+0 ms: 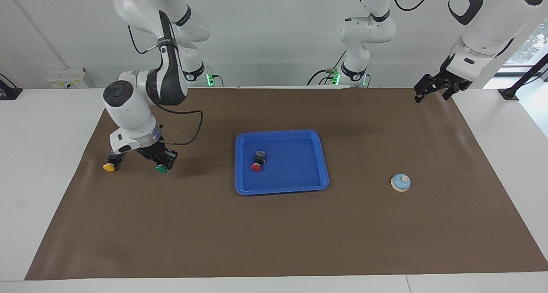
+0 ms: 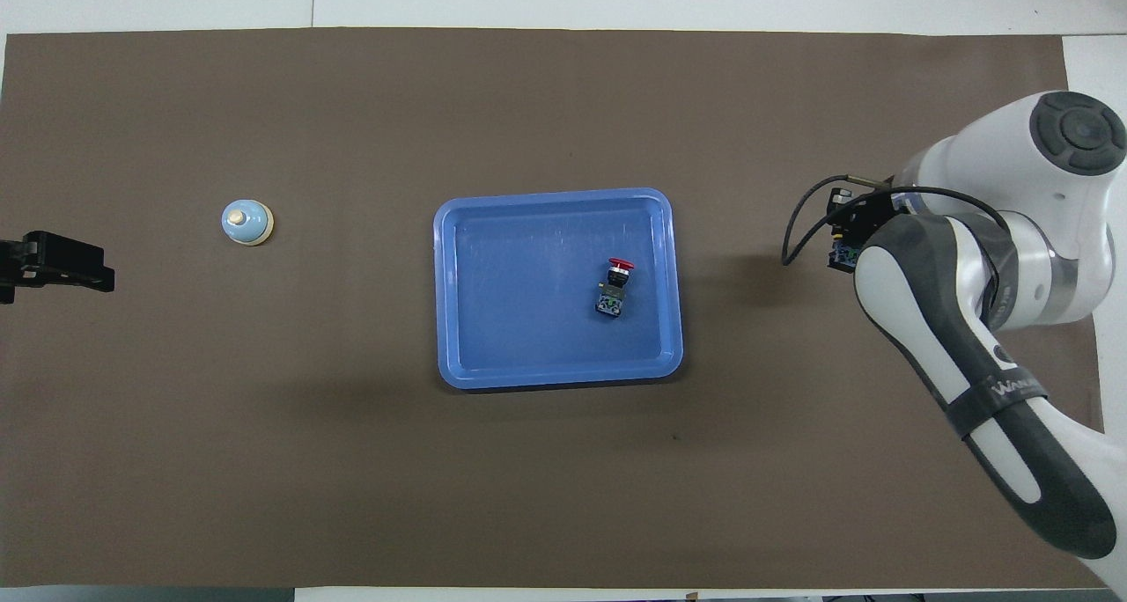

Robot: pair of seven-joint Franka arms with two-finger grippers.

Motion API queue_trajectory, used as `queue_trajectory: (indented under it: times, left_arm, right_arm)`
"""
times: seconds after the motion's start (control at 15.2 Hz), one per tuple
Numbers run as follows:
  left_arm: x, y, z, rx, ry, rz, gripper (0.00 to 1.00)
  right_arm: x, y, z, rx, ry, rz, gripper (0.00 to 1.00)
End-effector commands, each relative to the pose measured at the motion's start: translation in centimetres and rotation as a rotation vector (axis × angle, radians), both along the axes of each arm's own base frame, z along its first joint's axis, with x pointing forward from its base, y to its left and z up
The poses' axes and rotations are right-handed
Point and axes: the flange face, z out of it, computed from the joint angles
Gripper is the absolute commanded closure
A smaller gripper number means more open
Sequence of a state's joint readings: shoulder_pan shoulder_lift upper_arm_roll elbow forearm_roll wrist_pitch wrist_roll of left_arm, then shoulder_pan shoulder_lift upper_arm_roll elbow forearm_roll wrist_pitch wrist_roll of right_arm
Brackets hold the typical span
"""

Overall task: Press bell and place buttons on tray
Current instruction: 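Carry the green button into the tray beside the red one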

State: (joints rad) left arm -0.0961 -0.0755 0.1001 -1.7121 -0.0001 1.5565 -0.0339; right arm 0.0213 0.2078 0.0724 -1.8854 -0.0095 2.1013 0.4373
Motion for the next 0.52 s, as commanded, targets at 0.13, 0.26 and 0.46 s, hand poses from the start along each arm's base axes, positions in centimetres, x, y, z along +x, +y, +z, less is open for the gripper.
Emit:
queue_trajectory:
  times: [0.13,0.26,0.46]
  left_arm:
    - [-0.9,0.1,0.2,0.001,0.006,0.006,0.00]
    - [-0.9,0.1,0.2,0.001,0.006,0.006,0.00]
    - [-0.9,0.1,0.2,0.001,0.006,0.006,0.00]
  right_arm:
    - [0.1,12.5,2.7,0.053,-0.020,-0.059,1.00]
    - [-1.5,18.4,2.7,0.060,-0.022,-0.042,1.00]
    - [-2.1,25.4,1.5,0.077,-0.035,-0.070,1.00]
